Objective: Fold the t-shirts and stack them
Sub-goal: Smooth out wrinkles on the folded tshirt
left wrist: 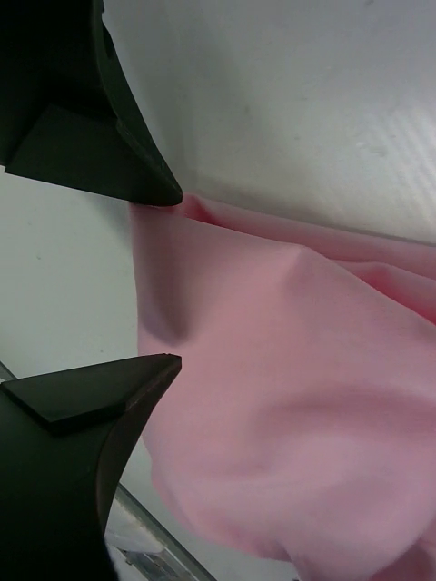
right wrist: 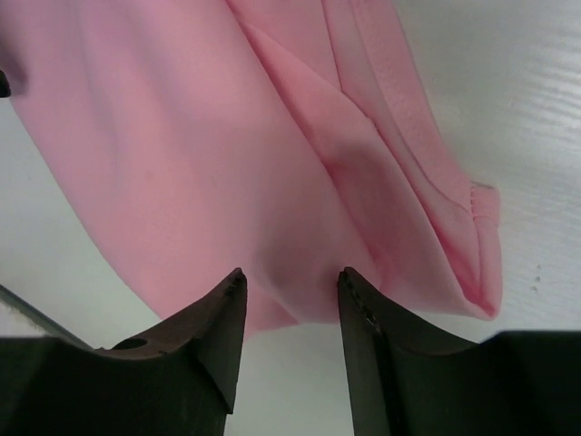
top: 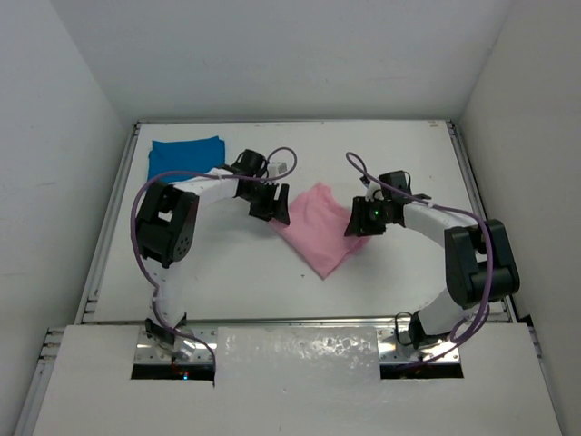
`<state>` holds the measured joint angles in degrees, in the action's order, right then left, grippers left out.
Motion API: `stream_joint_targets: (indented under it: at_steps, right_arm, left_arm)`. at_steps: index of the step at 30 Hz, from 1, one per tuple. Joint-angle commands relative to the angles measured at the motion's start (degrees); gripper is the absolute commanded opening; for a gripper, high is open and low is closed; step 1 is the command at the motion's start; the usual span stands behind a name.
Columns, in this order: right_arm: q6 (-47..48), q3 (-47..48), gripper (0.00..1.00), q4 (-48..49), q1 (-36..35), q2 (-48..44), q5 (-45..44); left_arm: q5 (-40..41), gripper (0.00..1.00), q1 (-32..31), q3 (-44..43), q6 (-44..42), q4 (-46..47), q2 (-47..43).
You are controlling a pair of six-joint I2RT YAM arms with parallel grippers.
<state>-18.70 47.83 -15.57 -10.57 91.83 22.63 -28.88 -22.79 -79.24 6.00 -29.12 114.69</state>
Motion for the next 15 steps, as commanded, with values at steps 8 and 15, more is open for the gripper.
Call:
stream_joint_targets:
  at_steps: [8,15]
  right_arm:
    - [-0.20,-4.24,0.07,3.18,1.16,0.45,2.85]
    - [-0.38,-4.59,0.00,3.63,2.22,-3.06,1.98]
  left_arm:
    - [0.23,0.63,0.29,10.51,0.33,6.62,-5.01]
    - [0.23,0.63,0.29,7.35,0.15,4.43,-6.15]
